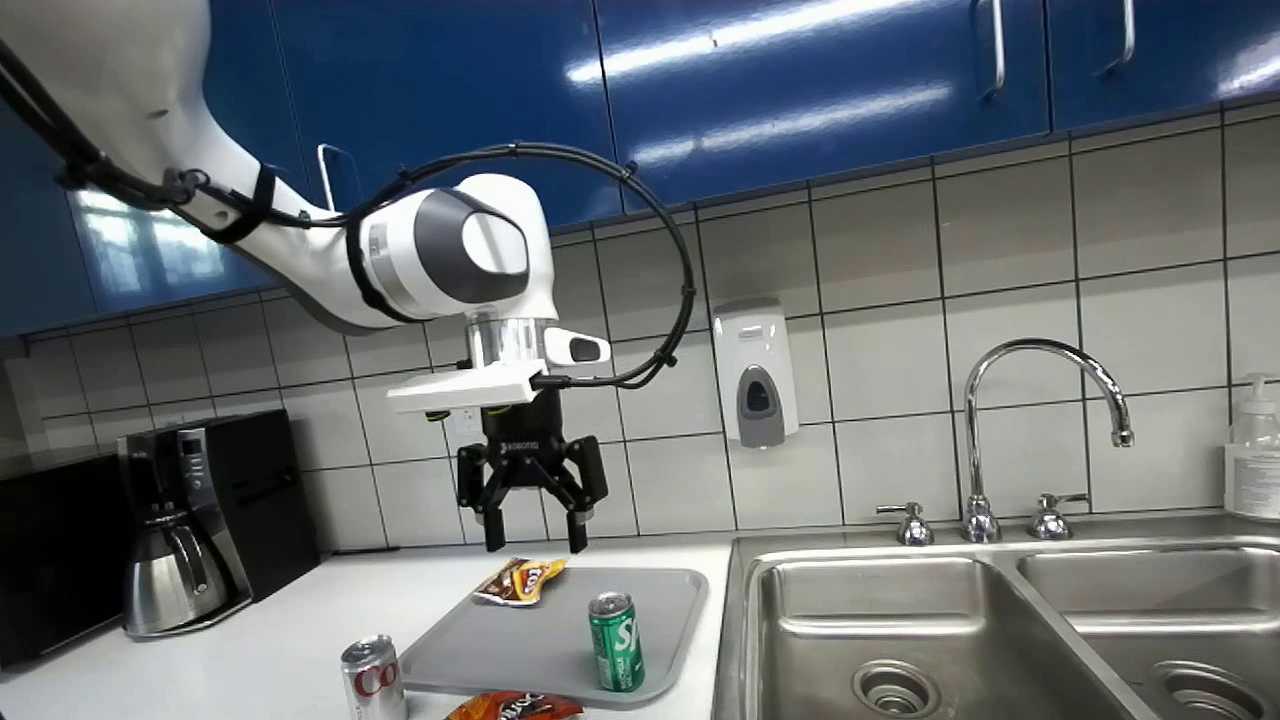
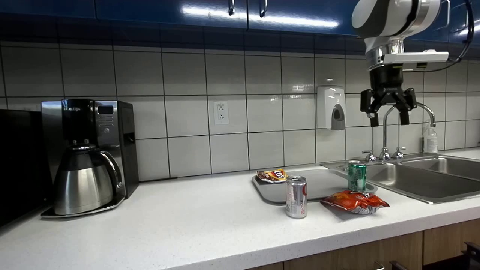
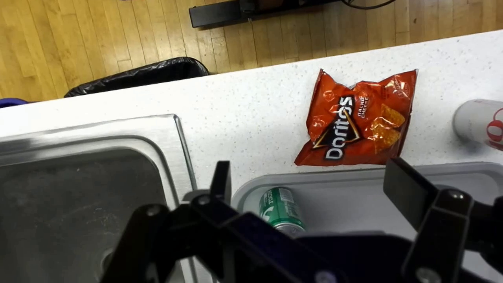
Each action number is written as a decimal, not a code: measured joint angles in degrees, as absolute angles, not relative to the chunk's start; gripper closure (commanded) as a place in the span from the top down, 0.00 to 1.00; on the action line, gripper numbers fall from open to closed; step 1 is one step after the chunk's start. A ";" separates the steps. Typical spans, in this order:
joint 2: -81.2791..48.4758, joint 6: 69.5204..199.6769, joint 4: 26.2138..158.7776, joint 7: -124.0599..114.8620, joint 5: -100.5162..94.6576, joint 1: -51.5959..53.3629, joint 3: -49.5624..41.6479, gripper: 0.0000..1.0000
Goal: Move the can of coke to the tray
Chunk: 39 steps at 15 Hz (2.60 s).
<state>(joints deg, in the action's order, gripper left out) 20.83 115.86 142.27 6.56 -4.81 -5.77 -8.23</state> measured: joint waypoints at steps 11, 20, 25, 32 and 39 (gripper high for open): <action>21.43 123.23 147.86 4.37 -2.91 0.04 -2.24 1.00; 19.45 126.42 148.26 -0.19 -1.13 4.96 3.22 1.00; 17.18 128.54 148.12 -4.69 -1.13 7.33 7.04 1.00; 13.00 130.54 146.36 -10.07 -1.13 9.63 11.16 1.00; 7.70 132.51 144.54 -12.76 -1.92 10.13 12.35 1.00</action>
<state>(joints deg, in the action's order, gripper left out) 7.70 132.51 144.54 -12.76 -1.92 10.13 12.35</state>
